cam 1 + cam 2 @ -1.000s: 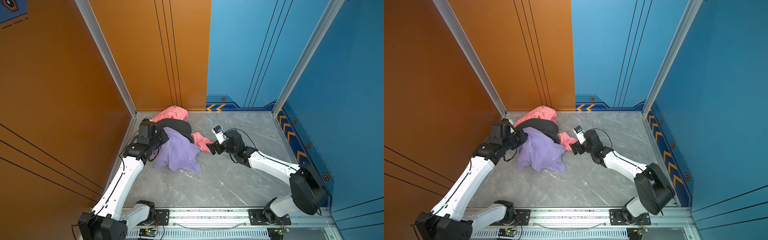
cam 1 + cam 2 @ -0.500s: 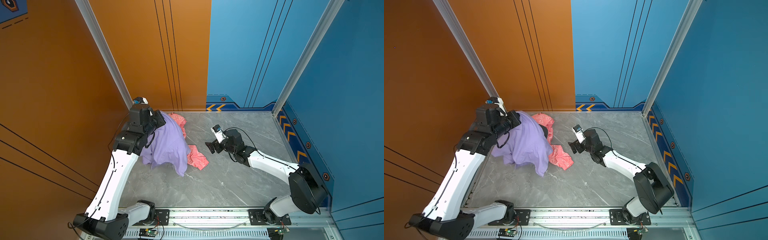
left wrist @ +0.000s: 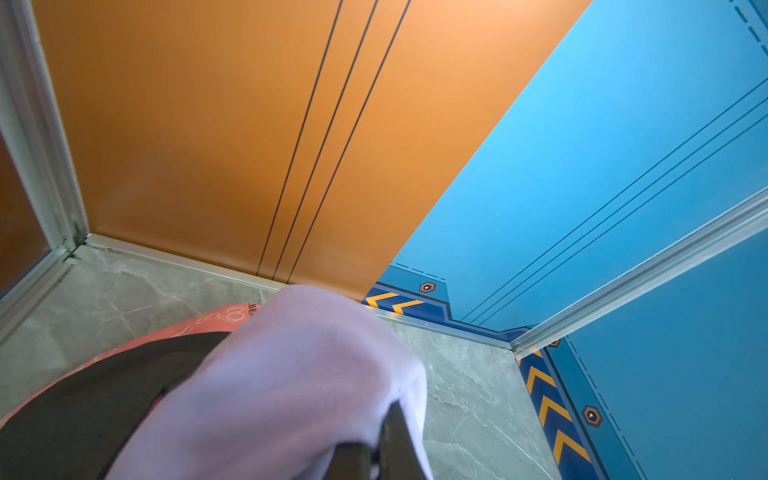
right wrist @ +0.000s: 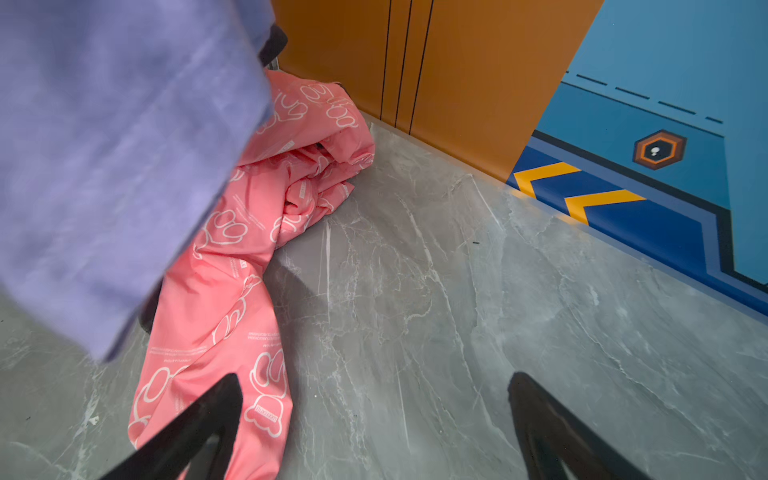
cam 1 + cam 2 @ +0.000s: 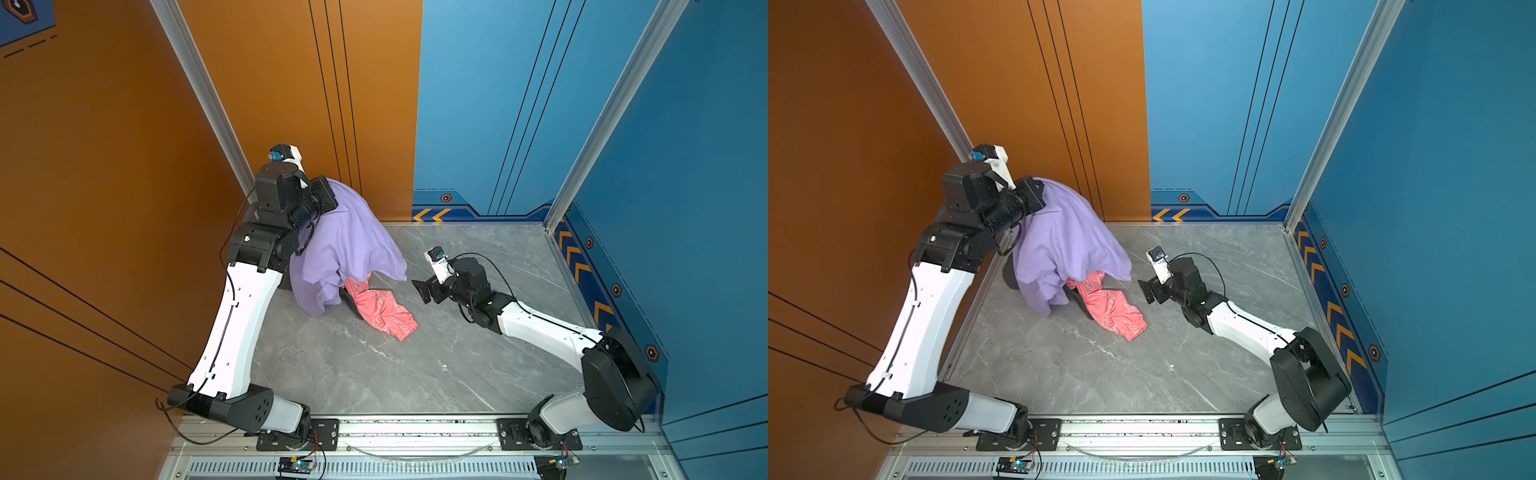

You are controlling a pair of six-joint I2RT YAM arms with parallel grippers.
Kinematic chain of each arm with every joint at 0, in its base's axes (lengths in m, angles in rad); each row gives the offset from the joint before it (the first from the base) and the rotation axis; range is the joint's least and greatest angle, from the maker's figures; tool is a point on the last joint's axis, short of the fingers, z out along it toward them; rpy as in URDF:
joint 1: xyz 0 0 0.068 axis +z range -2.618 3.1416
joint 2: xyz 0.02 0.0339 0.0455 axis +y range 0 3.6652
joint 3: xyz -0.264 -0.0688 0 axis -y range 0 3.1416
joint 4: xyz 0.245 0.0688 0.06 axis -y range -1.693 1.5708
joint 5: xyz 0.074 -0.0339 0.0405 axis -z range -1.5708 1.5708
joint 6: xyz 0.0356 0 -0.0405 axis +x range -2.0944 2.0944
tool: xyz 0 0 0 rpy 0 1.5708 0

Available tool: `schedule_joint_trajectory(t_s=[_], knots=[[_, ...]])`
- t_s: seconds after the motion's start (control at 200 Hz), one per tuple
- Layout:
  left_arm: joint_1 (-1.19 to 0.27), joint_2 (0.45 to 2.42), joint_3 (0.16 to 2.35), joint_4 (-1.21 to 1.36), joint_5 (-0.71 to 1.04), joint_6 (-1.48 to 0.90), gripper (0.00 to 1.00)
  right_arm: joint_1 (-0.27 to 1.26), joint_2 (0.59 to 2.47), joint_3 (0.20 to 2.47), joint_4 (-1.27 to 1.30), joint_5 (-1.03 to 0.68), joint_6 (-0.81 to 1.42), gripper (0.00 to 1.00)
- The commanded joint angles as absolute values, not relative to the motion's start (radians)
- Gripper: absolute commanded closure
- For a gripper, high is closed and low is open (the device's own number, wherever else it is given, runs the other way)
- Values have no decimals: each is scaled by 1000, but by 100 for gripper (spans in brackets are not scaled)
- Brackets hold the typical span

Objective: Pick out a specific cloth from the pile

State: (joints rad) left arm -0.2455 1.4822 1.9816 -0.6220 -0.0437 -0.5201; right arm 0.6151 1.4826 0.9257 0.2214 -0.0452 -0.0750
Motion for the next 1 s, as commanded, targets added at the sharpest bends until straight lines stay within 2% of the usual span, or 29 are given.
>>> schedule_joint_trajectory(t_s=[0.0, 0.31, 0.46, 0.711, 0.996], knots=[[-259, 1526, 2110, -491, 47, -512, 100, 607, 1445, 915, 247, 2, -79, 0], [-288, 1791, 2464, -452, 203, -612, 100, 589, 1378, 877, 234, 81, -76, 0], [-312, 1920, 2603, -355, 257, -716, 100, 574, 1334, 849, 227, 138, -71, 0], [-390, 2055, 2640, -157, 298, -861, 100, 530, 1252, 817, 180, 236, -49, 0], [-508, 2211, 2662, -146, 373, -893, 100, 454, 1161, 775, 134, 347, 25, 0]])
